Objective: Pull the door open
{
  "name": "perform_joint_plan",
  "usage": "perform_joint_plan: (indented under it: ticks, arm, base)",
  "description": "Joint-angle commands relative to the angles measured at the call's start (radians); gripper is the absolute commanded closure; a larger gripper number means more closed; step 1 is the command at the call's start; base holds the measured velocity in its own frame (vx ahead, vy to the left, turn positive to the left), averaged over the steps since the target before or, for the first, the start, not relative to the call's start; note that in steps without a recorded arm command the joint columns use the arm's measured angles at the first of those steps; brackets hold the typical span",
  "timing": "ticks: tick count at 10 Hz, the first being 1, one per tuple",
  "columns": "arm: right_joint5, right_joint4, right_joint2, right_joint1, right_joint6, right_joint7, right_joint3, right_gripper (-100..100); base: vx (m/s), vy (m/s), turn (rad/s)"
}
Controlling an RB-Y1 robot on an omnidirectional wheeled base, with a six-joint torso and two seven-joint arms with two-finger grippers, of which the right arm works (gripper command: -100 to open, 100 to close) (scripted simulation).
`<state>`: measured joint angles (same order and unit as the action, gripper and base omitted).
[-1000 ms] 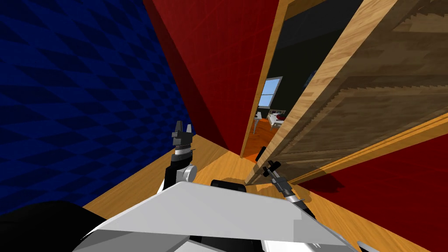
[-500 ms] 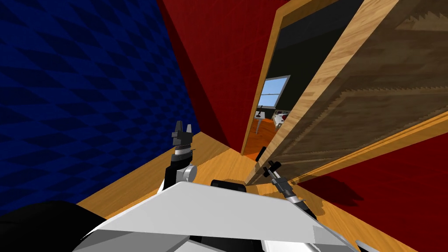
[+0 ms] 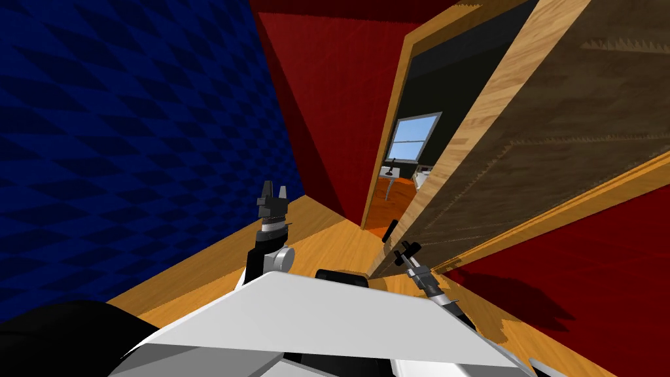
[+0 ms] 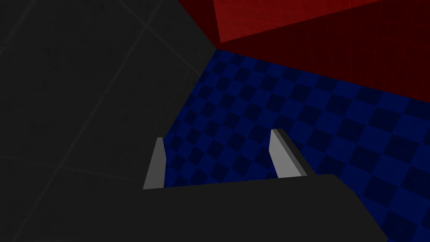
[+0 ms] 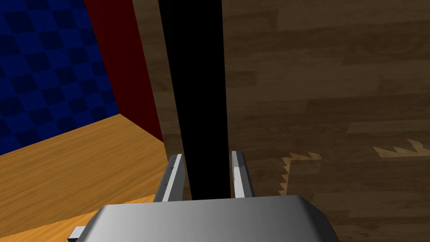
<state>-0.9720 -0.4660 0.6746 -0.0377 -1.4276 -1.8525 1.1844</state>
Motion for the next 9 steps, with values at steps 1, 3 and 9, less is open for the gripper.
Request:
perform_joint_plan:
  ticks: [1,3,9]
  arm:
    - [0.003,0.009,-0.002,-0.001,-0.008,-0.003,0.003,100]
    - [0.005,0.016,-0.005,-0.001,-0.013,-0.005,0.004,100]
    - [0.015,0.039,-0.014,-0.003,-0.024,-0.019,0.0,100]
  base:
    - [-0.144,-0.062,0.181]
    - [-0.184,-0.083,0.145]
    - [-0.202,-0.097,0.161]
